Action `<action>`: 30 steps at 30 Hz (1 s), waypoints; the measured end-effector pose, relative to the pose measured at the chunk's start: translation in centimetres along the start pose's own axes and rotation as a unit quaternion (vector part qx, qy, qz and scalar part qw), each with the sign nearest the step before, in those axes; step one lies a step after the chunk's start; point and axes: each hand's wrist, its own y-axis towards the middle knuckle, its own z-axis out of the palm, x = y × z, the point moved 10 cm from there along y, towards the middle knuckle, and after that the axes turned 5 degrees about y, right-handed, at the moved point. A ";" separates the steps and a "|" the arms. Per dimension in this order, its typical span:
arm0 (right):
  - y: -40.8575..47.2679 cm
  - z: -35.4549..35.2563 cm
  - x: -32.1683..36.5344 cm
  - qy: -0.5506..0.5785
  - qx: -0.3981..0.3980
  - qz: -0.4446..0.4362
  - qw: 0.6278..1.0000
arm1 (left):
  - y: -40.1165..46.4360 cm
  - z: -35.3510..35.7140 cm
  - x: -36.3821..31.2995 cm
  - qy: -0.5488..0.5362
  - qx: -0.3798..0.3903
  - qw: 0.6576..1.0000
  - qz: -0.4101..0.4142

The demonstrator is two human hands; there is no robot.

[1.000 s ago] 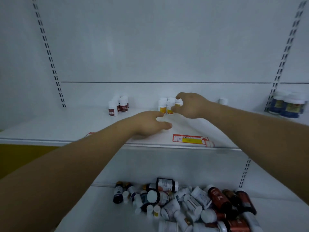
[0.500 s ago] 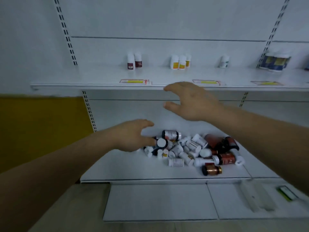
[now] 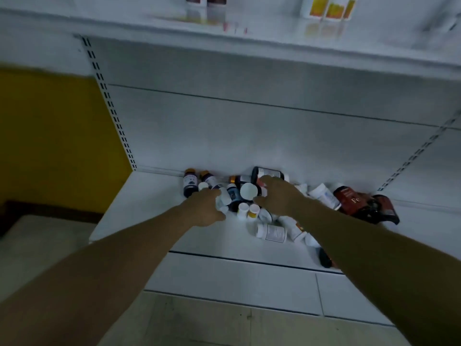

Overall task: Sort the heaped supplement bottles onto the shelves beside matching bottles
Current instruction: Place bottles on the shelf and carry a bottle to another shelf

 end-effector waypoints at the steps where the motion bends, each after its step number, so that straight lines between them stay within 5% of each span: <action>1: 1.8 0.9 -0.6 -0.003 0.003 -0.003 1.000 | 2.2 0.4 0.5 0.000 -0.016 1.000 -0.001; 7: 9.0 6.6 -2.5 -0.074 0.066 -0.062 0.993 | 10.5 3.6 3.4 0.031 -0.079 0.996 -0.033; 13: 9.7 6.0 -2.1 -0.128 0.013 -0.120 0.984 | 11.5 3.6 3.9 0.026 -0.174 0.984 -0.012; 16: 8.1 2.7 -2.2 0.005 -0.089 -0.118 0.989 | 9.9 2.1 4.4 -0.128 -0.217 0.967 -0.032; 19: 5.1 -1.5 -2.0 0.152 -0.186 -0.100 0.966 | 7.2 0.0 5.1 -0.352 -0.213 0.908 -0.077; 22: 1.5 -3.5 -1.7 0.364 -0.188 0.003 0.912 | 3.5 -1.8 3.9 -0.540 -0.166 0.823 -0.057; 27: -6.7 -3.0 2.3 0.622 -0.125 0.073 0.770 | -6.4 -5.5 0.6 -0.603 -0.115 0.789 0.013; 30: -11.9 -4.0 5.2 0.680 -0.127 0.058 0.720 | -12.5 -7.8 -1.6 -0.619 -0.087 0.778 0.054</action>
